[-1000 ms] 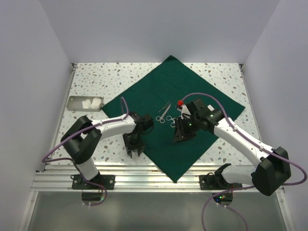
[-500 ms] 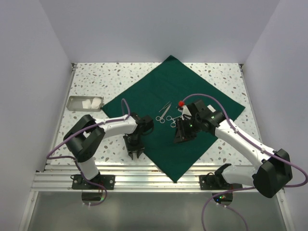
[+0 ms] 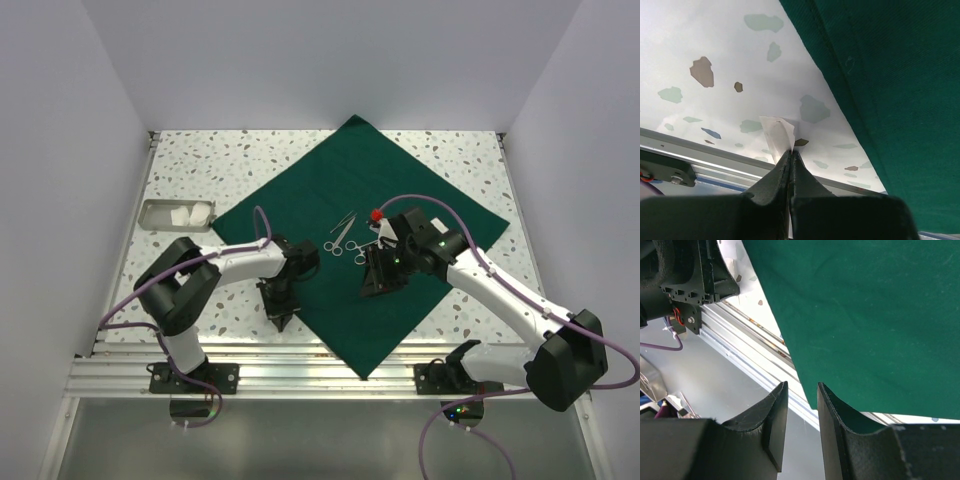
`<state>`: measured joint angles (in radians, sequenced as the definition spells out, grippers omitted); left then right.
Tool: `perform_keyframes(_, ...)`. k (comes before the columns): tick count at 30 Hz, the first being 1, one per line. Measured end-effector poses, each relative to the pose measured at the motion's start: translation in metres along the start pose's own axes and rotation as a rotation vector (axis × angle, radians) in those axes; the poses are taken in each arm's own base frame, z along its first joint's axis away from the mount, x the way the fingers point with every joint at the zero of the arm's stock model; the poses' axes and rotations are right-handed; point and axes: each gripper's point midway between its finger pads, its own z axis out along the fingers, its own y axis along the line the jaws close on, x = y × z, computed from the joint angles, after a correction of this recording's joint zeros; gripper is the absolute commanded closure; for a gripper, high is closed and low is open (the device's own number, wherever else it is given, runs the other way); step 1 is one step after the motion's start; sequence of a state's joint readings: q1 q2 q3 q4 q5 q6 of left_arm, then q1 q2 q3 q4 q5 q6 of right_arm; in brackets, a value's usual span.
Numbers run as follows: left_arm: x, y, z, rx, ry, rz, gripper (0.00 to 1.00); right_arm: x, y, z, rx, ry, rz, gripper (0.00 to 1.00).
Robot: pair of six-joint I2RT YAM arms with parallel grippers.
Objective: Prepare the surgical pack
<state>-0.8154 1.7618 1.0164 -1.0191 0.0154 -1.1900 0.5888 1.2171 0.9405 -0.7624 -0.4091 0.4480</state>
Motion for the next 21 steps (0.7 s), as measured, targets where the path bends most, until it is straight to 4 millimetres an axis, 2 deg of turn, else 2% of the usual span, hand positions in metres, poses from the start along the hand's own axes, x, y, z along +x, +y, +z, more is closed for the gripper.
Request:
perform_keyframes(7, -0.004, 0.004, 0.0, -0.006, 0.0, 0.005, 1.0, 0.0, -0.001, 0.002, 0.003, 0.006, 0.003, 0.66)
perform_keyframes(12, -0.024, 0.012, -0.005, -0.001, -0.045, -0.014, 1.0, -0.001, -0.003, 0.007, 0.011, 0.017, 0.008, 0.66)
perform_keyframes(16, -0.06, 0.021, -0.024, 0.027, -0.11, -0.067, 1.0, -0.004, -0.004, 0.01, 0.015, 0.023, 0.008, 0.66)
perform_keyframes(21, -0.132, 0.027, -0.066, 0.1, -0.23, -0.18, 1.0, -0.01, -0.002, 0.012, 0.016, 0.026, -0.002, 0.66)
